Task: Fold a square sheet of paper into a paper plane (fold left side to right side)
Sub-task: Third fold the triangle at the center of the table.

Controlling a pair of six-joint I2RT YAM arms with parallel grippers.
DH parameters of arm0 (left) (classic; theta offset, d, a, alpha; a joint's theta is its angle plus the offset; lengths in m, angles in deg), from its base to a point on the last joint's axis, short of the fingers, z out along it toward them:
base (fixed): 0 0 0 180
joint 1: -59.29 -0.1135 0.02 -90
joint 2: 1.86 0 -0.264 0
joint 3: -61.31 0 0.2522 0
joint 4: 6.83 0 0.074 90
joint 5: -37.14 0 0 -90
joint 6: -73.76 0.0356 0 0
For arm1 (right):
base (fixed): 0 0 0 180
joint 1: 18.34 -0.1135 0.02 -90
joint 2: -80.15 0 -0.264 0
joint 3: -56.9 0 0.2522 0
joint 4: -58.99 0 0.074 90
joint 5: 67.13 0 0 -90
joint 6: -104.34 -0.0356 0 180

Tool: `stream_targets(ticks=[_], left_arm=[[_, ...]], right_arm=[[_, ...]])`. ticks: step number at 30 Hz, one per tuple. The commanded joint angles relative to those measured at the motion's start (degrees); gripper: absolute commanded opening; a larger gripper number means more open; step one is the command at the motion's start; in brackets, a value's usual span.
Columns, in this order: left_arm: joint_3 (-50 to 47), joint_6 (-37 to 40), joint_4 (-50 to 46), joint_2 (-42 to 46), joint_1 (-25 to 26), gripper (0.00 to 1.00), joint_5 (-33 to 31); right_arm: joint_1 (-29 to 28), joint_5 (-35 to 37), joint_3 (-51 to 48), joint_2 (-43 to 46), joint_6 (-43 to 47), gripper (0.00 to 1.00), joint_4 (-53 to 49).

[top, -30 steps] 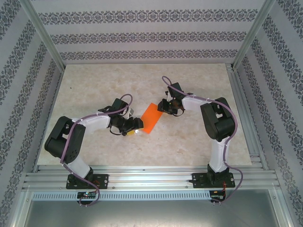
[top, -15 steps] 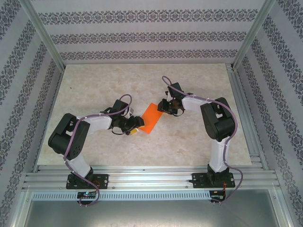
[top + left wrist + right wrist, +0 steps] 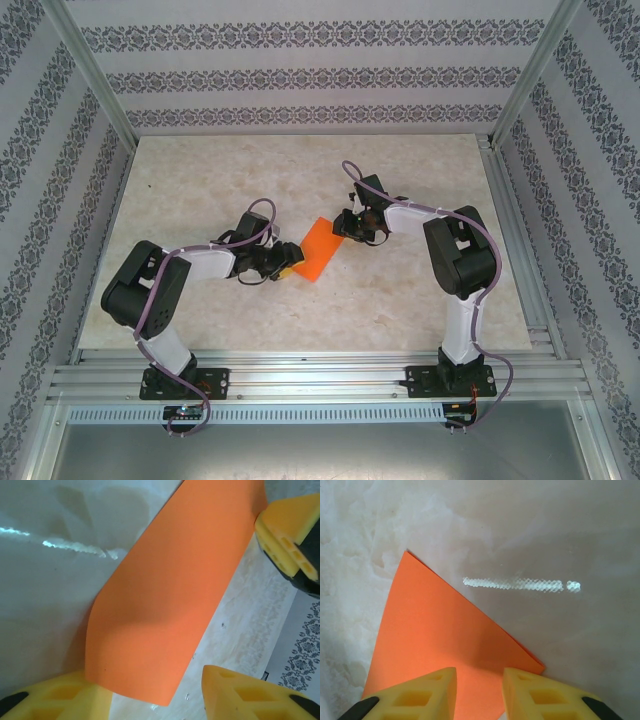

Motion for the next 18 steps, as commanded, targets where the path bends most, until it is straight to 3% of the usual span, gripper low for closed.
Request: stream_targets(ticks=[1, 8, 18], left_arm=[[-0.1, 0.2, 3.6, 1.5, 0.6, 0.48, -2.3], [1.3, 3.0, 0.2, 1.8, 0.8, 0.42, -3.4], [9.5, 16.6, -15.9, 1.9, 6.3, 0.14, -14.7]], right_arm=[[0.6, 1.0, -0.6, -2.0, 1.1, 0.31, -0.8], [0.6, 0.9, -0.6, -1.8, 1.0, 0.31, -0.9], [2.1, -1.7, -2.8, 6.9, -0.7, 0.34, 0.3]])
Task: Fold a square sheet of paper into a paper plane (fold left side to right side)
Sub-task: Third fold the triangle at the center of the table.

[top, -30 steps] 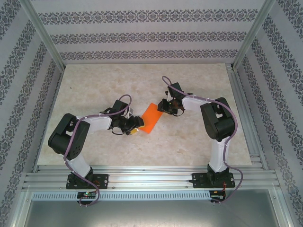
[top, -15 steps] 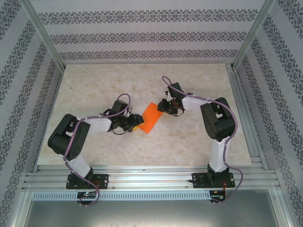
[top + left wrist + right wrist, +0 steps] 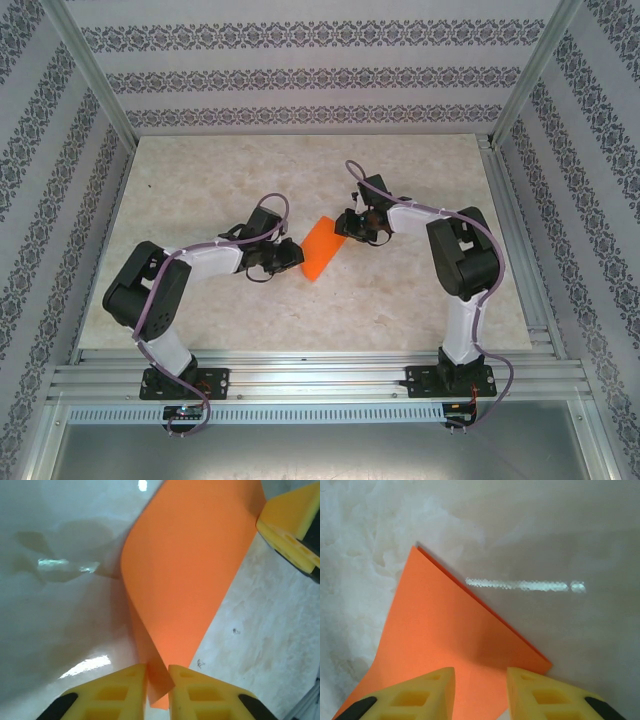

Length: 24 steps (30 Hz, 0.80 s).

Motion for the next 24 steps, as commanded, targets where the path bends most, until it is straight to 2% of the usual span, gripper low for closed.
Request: stream_targets(ticks=[1, 6, 9, 12, 15, 24], left_arm=[[3.4, 8.0, -7.2, 1.8, 2.6, 0.12, -6.5], [7.4, 15.3, -13.4, 2.7, 7.7, 0.10, -16.4], [8.7, 18.2, -15.0, 2.7, 10.2, 0.08, -20.2], [8.9, 19.7, -14.8, 2.9, 11.7, 0.07, -22.3], [7.9, 20.6, -13.4, 3.6, 12.7, 0.06, -24.1], [6.4, 22.4, -11.0, 4.7, 13.6, 0.06, -24.7]], right_arm=[[1.1, -1.2, -1.6, 6.0, -1.7, 0.35, 0.1], [1.7, -6.6, -5.4, 12.6, -14.4, 0.48, 3.3], [0.9, -11.6, -8.3, 15.1, -24.4, 0.50, 10.3], [0.1, -13.8, -8.6, 14.8, -30.1, 0.49, 12.3], [-1.1, -14.0, -7.5, 13.2, -32.5, 0.49, 11.4], [-5.8, -13.8, 0.7, 5.6, -29.4, 0.48, 2.4]])
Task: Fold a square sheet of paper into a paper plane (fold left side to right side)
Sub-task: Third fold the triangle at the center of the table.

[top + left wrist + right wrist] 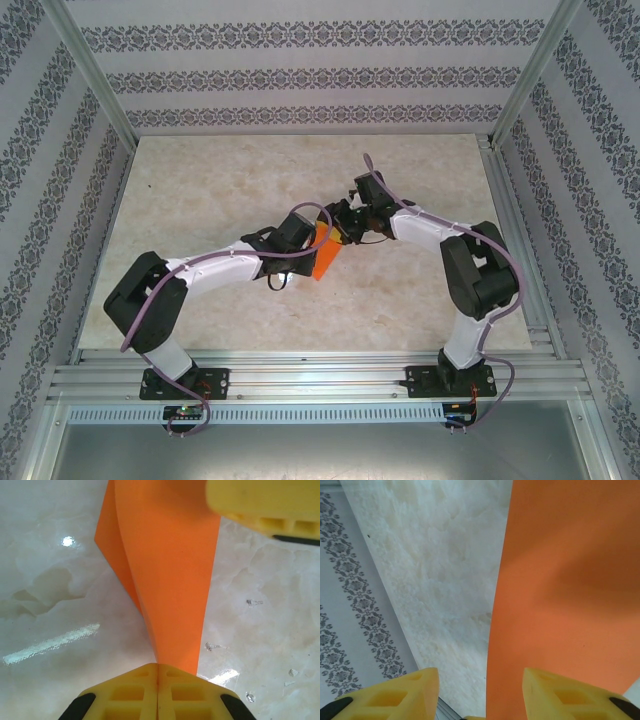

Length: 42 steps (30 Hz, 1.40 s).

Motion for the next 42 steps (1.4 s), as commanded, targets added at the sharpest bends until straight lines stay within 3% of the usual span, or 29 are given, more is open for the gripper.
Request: stream_targets(ticks=[1, 8, 12, 19, 26, 32, 35, 42], left_arm=[[-0.8, 2.6, 1.3, 2.0, 0.9, 0.06, -1.7], [-1.0, 2.7, 1.7, 1.9, 1.3, 0.06, -1.9], [-0.6, 2.5, 1.5, 1.6, 1.3, 0.06, -2.1], [-0.6, 2.3, 2.4, 1.8, 1.6, 0.06, -2.1], [-0.9, 1.9, 2.8, 2.0, 1.9, 0.05, -2.2], [-1.3, 1.6, 3.8, 2.5, 1.9, 0.06, -1.5], [-1.8, 1.9, 3.8, 2.7, 1.9, 0.11, -1.1], [-4.3, 4.2, 3.3, 8.4, 1.6, 0.36, 0.2]], right_arm=[[-1.6, -1.3, 3.8, -2.4, 0.3, 0.48, -3.8], [-4.3, -1.6, 7.6, -5.5, 1.6, 0.46, -7.0], [-4.9, -1.6, 7.6, -6.2, 2.7, 0.37, -8.8], [-5.5, -1.4, 7.5, -6.5, 4.1, 0.35, -11.1], [-6.1, -1.9, 7.2, -6.7, 4.5, 0.23, -11.6], [-5.8, -2.2, 6.6, -6.6, 4.7, 0.05, -11.3], [-5.5, -2.1, 6.8, -6.5, 5.6, 0.00, -11.8], [-4.6, -2.4, 6.8, -5.9, 8.6, 0.00, -13.5]])
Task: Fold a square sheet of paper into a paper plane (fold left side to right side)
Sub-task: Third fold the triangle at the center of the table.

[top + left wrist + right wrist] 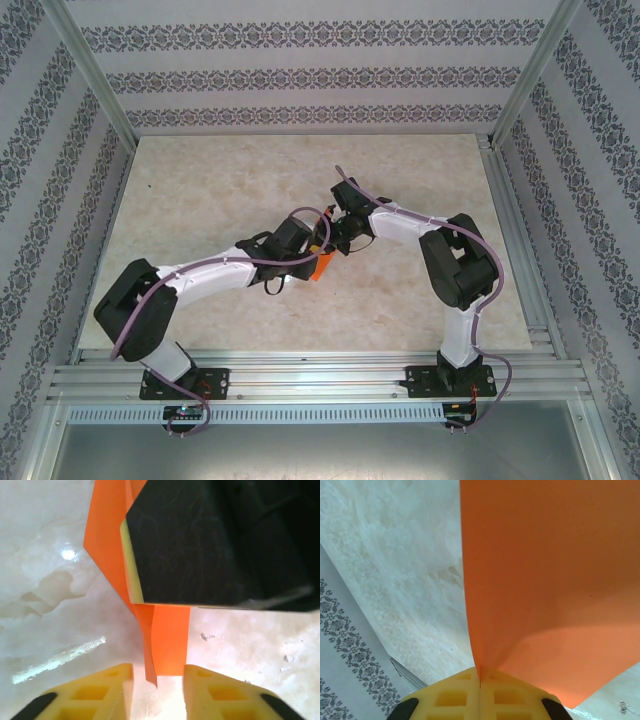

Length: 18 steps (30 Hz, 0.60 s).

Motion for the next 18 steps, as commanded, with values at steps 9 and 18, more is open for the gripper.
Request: stream_targets(ticks=[9, 18], left_arm=[[-3.8, -5.3, 3.5, 12.0, -11.9, 0.50, 13.2], [6.6, -16.3, 11.5, -8.0, -22.2, 0.36, 31.1]], right_arm=[[1.0, -2.2, 1.1, 0.6, 8.5, 0.02, -3.5], [1.7, -4.8, 0.9, -0.1, 16.5, 0.07, -4.4]])
